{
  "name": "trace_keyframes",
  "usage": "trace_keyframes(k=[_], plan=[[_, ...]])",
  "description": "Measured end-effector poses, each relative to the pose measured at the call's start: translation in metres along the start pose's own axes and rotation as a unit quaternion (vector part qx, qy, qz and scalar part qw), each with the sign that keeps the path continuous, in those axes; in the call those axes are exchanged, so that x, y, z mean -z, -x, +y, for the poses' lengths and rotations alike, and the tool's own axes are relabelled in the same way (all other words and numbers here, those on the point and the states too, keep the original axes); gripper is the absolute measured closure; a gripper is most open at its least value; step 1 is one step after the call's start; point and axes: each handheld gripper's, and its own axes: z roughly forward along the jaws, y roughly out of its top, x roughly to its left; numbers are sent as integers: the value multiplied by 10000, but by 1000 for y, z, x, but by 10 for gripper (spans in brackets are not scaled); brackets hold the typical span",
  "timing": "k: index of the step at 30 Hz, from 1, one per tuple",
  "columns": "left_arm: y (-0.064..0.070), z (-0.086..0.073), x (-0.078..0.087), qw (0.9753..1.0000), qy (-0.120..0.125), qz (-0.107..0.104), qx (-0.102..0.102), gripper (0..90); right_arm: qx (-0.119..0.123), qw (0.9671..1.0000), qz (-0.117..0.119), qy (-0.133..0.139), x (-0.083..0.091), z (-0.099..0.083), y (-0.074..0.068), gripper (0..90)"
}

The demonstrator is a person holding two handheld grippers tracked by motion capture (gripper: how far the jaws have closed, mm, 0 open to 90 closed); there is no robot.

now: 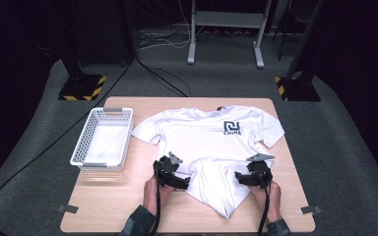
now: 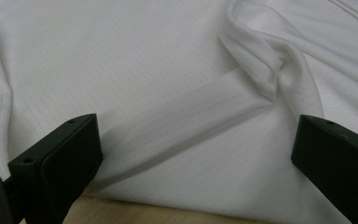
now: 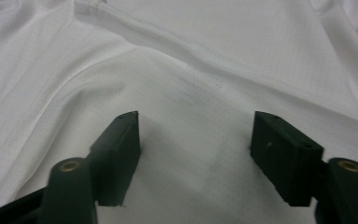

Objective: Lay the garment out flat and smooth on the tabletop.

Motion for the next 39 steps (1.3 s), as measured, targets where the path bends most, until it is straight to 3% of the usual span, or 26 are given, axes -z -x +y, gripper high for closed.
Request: trace_keyframes(k=[7, 13, 15, 18, 20, 24, 27, 29, 31, 35, 39], plan=[[0, -9, 0, 9993, 360, 18, 44, 11, -86, 9997, -87, 230, 11, -13, 8, 687], [-1, -9, 0, 9993, 369, 16, 38, 11, -112, 9992, -319, 211, 24, -23, 16, 786], [-1, -9, 0, 9993, 374, 15, 38, 11, -171, 9989, -409, 151, 29, -27, 19, 762], [-1, -9, 0, 9993, 377, 15, 34, 11, -278, 9982, -530, 85, 36, -26, 21, 626], [-1, -9, 0, 9993, 383, 17, 40, 11, -288, 9983, -477, 182, 39, -17, 17, 496], [-1, -9, 0, 9993, 385, 18, 38, 11, 41, 9997, -229, 125, 26, 9, -8, 357], [-1, -9, 0, 9992, 389, 17, 34, 11, 340, 9993, -88, -121, 4, 23, -27, 336], [-1, -9, 0, 9992, 396, 12, 25, 12, 384, 9988, -18, -289, -8, 25, -32, 392], [-1, -9, 0, 9992, 396, 12, 23, 12, 318, 9992, 56, -253, -12, 23, -31, 493], [-1, -10, -1, 9992, 408, 14, 32, 12, 161, 9995, 253, -91, -6, 13, -21, 708], [-1, -10, 0, 9992, 404, 11, 27, 12, 139, 9998, 140, -86, 6, 4, -11, 781]])
